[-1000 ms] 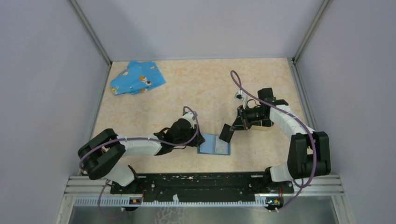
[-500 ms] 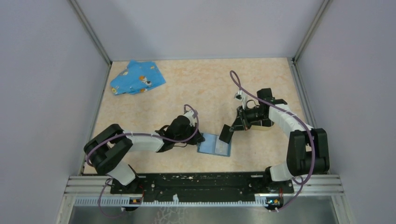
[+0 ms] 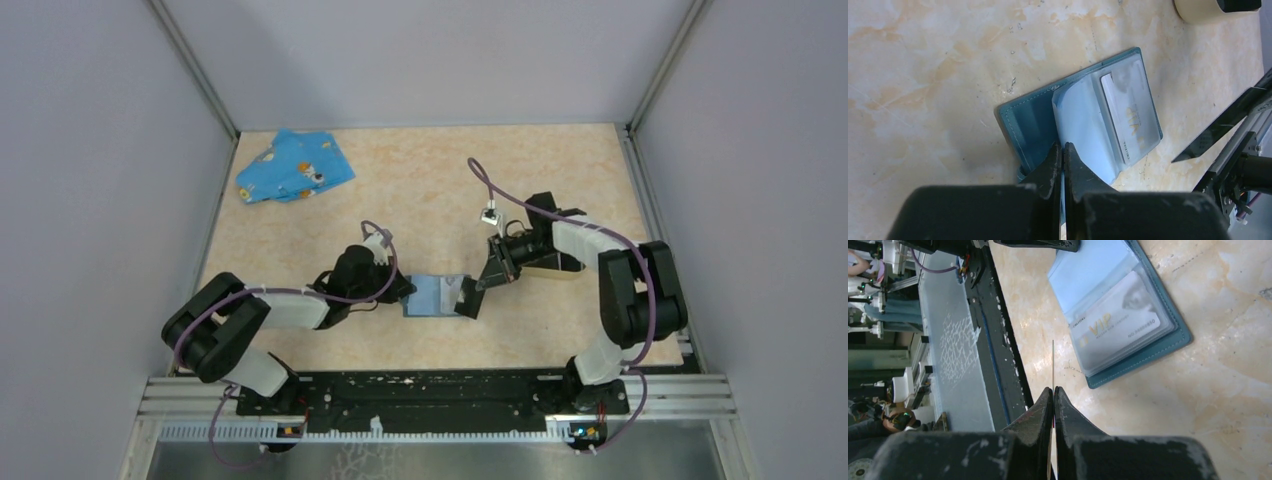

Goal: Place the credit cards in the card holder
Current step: Insert the credit card into the card holder.

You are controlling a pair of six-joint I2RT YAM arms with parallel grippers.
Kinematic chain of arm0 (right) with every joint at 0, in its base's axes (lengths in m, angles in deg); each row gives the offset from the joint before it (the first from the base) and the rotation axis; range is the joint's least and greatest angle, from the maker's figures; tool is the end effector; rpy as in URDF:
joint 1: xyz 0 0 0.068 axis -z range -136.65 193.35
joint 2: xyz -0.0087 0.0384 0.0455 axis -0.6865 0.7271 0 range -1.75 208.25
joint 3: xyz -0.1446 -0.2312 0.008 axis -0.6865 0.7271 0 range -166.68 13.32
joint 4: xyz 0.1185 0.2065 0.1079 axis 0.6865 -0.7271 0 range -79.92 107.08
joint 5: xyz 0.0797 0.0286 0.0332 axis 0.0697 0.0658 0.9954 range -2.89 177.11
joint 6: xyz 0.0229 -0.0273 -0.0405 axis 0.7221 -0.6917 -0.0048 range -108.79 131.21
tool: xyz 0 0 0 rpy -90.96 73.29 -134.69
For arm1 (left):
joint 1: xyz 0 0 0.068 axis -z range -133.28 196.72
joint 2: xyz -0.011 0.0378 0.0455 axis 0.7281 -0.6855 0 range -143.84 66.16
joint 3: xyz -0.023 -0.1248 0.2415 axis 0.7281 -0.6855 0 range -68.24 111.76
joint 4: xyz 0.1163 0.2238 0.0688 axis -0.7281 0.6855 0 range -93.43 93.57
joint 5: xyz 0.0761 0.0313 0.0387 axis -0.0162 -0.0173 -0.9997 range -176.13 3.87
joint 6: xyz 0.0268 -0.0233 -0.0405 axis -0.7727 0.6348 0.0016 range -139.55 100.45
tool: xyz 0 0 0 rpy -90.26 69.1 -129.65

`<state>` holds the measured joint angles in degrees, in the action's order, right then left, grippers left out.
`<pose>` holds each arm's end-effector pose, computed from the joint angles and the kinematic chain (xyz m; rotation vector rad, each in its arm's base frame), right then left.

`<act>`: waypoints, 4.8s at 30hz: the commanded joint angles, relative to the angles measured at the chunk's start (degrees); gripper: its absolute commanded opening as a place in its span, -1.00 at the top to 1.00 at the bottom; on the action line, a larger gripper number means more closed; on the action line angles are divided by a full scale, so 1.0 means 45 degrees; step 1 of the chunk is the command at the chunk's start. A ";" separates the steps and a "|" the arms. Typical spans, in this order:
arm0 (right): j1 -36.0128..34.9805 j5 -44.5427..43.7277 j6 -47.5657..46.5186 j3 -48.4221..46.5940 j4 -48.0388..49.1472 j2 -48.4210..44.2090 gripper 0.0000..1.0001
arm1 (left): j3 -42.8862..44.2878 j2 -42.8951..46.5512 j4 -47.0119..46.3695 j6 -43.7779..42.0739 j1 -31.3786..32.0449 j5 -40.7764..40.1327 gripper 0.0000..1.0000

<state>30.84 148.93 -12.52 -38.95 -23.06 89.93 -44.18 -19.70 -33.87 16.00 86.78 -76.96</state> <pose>0.2583 0.0894 0.1789 -0.9026 2.3199 1.4587 0.1974 -0.1735 0.1324 0.1905 2.2534 -0.9207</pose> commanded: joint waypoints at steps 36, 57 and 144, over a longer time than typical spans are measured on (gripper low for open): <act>-0.1585 -0.2694 0.6215 -0.0193 0.4511 0.2141 1.00 | 0.0212 -0.0664 -0.1170 -0.1424 -0.0170 0.1714 1.00; -0.2281 -0.1898 0.6273 -0.0772 0.4065 0.3336 1.00 | 0.0318 -0.0998 -0.1283 -0.1765 -0.0170 0.1645 1.00; -0.3040 -0.2868 0.9000 -0.1738 0.4249 0.4705 0.68 | 0.1663 0.1418 0.2909 -0.1885 -0.0189 -0.0178 -0.03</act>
<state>17.99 138.81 30.34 -45.29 -3.33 110.30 -38.76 -19.59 -28.12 8.26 86.19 -73.29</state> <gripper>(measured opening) 0.154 0.501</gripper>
